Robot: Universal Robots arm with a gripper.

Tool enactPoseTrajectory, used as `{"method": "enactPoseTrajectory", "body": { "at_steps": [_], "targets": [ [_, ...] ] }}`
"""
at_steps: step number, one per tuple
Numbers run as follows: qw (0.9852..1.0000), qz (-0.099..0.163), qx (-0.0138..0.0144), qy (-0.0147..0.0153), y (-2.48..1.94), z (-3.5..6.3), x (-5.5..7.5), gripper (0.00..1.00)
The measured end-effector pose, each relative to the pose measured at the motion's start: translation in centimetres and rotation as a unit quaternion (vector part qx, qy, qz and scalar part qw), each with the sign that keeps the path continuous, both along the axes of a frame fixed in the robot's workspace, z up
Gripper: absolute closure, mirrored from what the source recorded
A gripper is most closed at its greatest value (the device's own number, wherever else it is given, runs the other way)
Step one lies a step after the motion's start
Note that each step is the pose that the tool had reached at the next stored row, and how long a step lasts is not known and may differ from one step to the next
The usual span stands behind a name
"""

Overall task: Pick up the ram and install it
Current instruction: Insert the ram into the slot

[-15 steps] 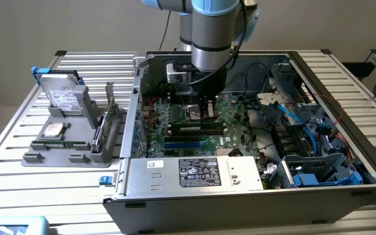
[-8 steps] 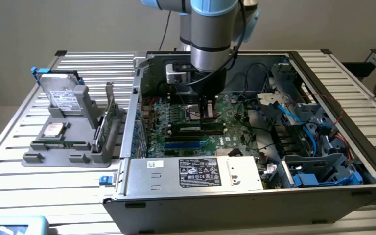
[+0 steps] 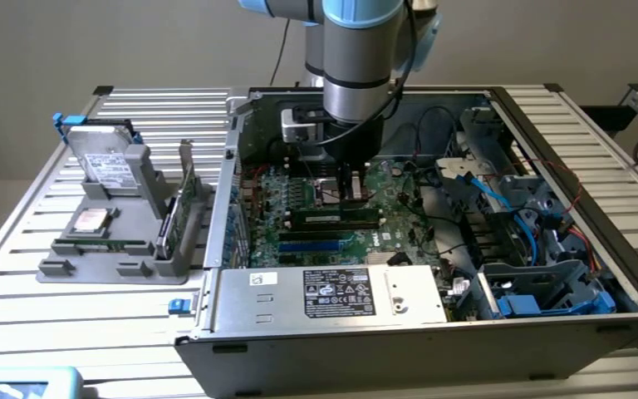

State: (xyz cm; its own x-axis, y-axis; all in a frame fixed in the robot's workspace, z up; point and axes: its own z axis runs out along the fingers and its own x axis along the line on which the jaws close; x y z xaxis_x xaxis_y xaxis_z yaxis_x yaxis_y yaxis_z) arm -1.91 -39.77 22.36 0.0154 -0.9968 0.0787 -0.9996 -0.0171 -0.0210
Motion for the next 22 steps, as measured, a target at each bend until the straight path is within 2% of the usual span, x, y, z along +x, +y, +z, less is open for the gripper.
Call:
{"method": "enactPoseTrajectory", "body": {
  "at_steps": [4,5,14,18,22],
  "targets": [
    [1.0,0.0,0.0,0.0,0.0,0.0,0.0,0.84],
    [1.0,0.0,0.0,0.0,0.0,0.0,0.0,0.78],
    [1.0,0.0,0.0,0.0004,0.0,0.77,0.2,0.78],
    [1.0,0.0,0.0,0.005,-0.01,1.34,0.9,0.78],
    [0.9999,0.0,-0.0001,0.0129,-0.05,1.89,1.8,0.78]
  ]
}}
